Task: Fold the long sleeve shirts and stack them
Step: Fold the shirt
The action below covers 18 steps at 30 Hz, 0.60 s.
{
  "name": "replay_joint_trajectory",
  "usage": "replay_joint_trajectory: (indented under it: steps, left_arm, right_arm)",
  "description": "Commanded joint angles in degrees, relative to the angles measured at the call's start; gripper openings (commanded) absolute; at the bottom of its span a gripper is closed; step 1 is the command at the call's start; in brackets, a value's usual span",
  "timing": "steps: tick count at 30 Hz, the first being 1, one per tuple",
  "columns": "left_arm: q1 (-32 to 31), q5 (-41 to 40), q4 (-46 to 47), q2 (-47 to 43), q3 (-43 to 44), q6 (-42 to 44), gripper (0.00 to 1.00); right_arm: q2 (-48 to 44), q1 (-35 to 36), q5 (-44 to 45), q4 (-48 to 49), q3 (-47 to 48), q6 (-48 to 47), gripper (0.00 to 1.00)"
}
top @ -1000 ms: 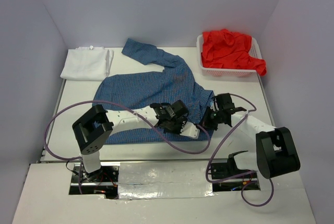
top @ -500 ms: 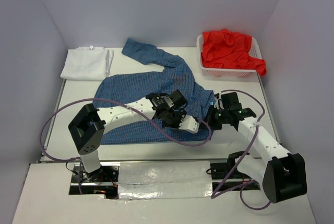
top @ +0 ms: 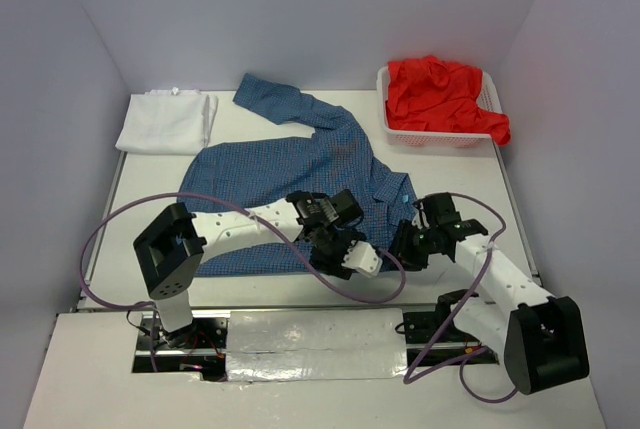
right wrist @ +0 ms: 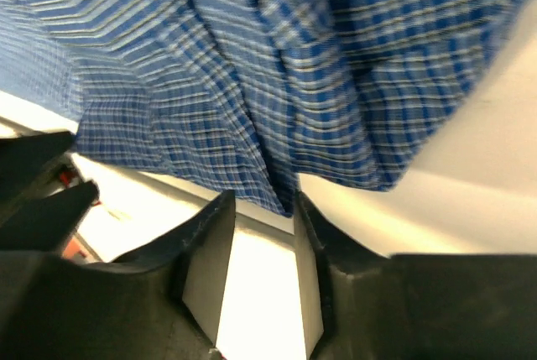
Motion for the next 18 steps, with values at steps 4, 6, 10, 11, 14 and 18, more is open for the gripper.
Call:
replay_joint_trajectory:
  steps: [4,6,10,11,14,18]
  left_arm:
    - [1.1,-3.1,-0.9,-1.7,1.6,-3.0,0.96]
    - [3.4,-2.4,-2.3,-2.4,4.6,-6.4,0.99]
    - [9.2,-0.4,-5.4,-4.1,9.7,-12.6,0.99]
    - [10.4,-0.3,-5.8,-4.7,10.4,-14.0,0.99]
    - [15.6,-0.9,-5.8,-7.5,9.3,-19.1,0.99]
    - [24.5,-6.5,-4.8,-12.8,4.1,-27.6,0.99]
  right_arm:
    - [-2.7,0.4,7.4,-2.4,4.6,0.2,0.47]
    - [-5.5,0.4,10.0,-2.8,6.6,0.6,0.55]
    - [-11.1,0.3,19.0,-3.3,9.0,3.7,0.99]
    - [-13.1,0.2,20.5,-2.8,8.8,4.8,1.00]
    - [-15.5,-0.2,19.6,-0.2,6.9,5.6,1.00]
    - [-14.6,-0.6,18.3,-0.5,4.7,8.0,1.00]
